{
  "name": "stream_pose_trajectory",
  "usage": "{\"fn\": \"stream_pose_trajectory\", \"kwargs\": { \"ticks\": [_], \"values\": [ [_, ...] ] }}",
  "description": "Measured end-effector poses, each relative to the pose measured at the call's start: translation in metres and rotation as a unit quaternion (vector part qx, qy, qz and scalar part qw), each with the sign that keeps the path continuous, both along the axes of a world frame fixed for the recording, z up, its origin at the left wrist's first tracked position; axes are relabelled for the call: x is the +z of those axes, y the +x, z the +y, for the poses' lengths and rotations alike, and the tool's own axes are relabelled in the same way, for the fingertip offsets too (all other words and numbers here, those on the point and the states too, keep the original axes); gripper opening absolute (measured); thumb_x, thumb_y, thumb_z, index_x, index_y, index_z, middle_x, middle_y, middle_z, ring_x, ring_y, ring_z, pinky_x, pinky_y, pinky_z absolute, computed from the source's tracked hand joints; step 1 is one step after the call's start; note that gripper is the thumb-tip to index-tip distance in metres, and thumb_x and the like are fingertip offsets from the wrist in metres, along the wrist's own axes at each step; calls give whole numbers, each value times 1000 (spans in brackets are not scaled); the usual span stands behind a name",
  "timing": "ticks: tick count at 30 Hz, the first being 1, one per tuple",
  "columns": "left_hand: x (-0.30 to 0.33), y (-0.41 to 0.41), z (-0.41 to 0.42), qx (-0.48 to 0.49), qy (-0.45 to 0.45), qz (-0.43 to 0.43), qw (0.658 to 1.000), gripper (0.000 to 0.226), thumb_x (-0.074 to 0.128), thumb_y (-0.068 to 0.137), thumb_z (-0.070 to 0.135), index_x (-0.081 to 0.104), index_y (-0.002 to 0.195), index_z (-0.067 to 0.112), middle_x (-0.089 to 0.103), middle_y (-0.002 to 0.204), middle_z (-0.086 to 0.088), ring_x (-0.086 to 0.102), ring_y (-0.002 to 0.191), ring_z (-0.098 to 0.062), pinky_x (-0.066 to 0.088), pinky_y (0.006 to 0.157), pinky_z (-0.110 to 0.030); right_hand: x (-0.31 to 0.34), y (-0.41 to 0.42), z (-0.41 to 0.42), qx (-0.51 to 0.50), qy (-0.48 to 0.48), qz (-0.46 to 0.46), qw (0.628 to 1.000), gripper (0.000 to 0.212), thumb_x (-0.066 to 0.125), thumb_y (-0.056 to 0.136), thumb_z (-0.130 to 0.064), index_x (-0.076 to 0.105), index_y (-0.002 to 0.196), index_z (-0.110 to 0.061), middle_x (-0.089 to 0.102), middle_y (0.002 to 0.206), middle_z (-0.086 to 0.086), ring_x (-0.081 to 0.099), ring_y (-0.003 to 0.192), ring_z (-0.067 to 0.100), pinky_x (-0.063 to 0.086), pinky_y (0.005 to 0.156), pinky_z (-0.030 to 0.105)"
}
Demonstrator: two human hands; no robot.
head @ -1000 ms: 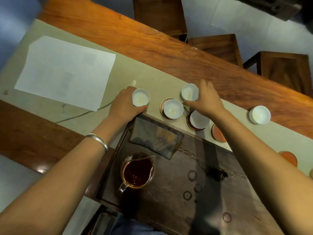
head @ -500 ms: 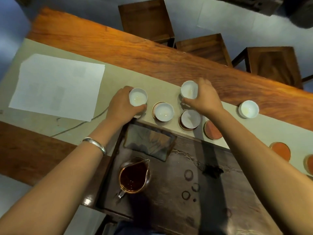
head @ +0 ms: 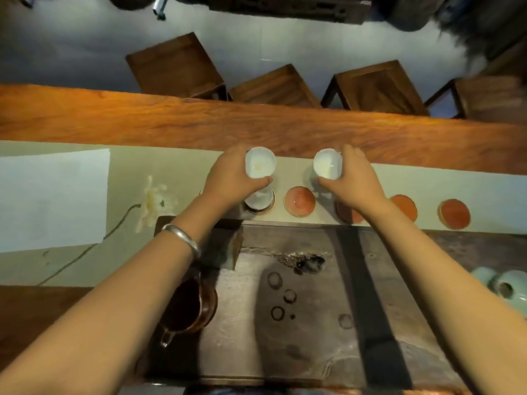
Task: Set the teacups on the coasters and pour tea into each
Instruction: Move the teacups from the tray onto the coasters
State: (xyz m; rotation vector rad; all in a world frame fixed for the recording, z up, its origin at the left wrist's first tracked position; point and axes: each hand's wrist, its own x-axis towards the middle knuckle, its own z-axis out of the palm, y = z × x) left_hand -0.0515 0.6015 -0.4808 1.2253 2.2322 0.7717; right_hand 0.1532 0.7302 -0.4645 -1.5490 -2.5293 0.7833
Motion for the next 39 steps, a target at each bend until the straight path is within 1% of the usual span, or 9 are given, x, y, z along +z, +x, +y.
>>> {"fn": "stream_pose_trajectory", "kwargs": {
  "ticks": [6, 11, 16, 20, 24, 32, 34, 37, 39],
  "values": [
    [-9, 52, 27, -78, -39, -1, 996, 70, 82, 65, 39, 55, 125, 14, 60, 123, -8, 54, 111, -27, 38, 79, -28, -4, 55, 1, -42, -36, -14, 998, 56, 78, 80, -30, 52, 123, -4, 57, 120, 19, 57, 107, 36, 49, 80, 43],
    [-21, 76, 38, -105, -67, 2, 992, 63, 80, 68, 37, 55, 120, 12, 61, 116, -10, 55, 105, -28, 39, 76, -31, -15, 75, -2, -50, -54, -35, 997, 67, 79, 79, -30, 48, 133, -4, 54, 127, 19, 54, 114, 37, 47, 86, 44],
    [-33, 87, 43, -113, -95, 8, 989, 63, 79, 69, 40, 54, 120, 13, 61, 114, -8, 56, 102, -26, 44, 78, -33, -25, 85, -2, -55, -72, -28, 995, 62, 78, 81, -34, 51, 127, -3, 56, 122, 20, 56, 106, 36, 48, 81, 43],
    [-42, 91, 41, -118, -105, 8, 987, 62, 79, 69, 40, 54, 118, 13, 61, 114, -8, 55, 102, -25, 44, 77, -34, -29, 88, 2, -57, -86, -23, 994, 63, 78, 80, -33, 51, 128, -3, 55, 122, 19, 55, 108, 36, 42, 78, 37],
    [-47, 93, 38, -104, -107, -8, 989, 61, 79, 69, 39, 54, 119, 15, 60, 114, -6, 54, 103, -24, 44, 78, -34, -33, 88, 5, -53, -98, -32, 993, 68, 78, 80, -36, 48, 133, -6, 53, 126, 17, 55, 110, 35, 45, 80, 39],
    [-46, 95, 38, -101, -115, -12, 988, 64, 78, 71, 40, 52, 123, 15, 59, 117, -7, 53, 108, -26, 46, 84, -38, -33, 87, 5, -47, -91, -39, 994, 66, 76, 81, -37, 47, 131, -5, 53, 125, 18, 56, 108, 37, 47, 80, 42],
    [-45, 96, 38, -104, -122, -11, 987, 70, 79, 70, 42, 49, 127, 15, 58, 121, -8, 53, 111, -28, 46, 87, -38, -33, 87, 6, -46, -95, -40, 994, 67, 77, 81, -38, 46, 132, -6, 52, 125, 18, 55, 109, 37, 46, 80, 41],
    [-44, 99, 36, -104, -124, -7, 987, 92, 79, 69, 46, 35, 143, 14, 50, 135, -11, 46, 124, -29, 40, 98, -39, -32, 88, 6, -39, -97, -46, 993, 74, 77, 80, -43, 43, 136, -7, 51, 126, 17, 54, 111, 35, 44, 81, 38],
    [-41, 102, 32, -92, -113, -4, 989, 94, 77, 72, 45, 30, 147, 13, 44, 141, -13, 40, 130, -30, 34, 103, -39, -31, 89, 6, -40, -94, -42, 994, 79, 78, 79, -43, 42, 139, -7, 50, 129, 18, 53, 115, 34, 43, 85, 37]
  ]
}}
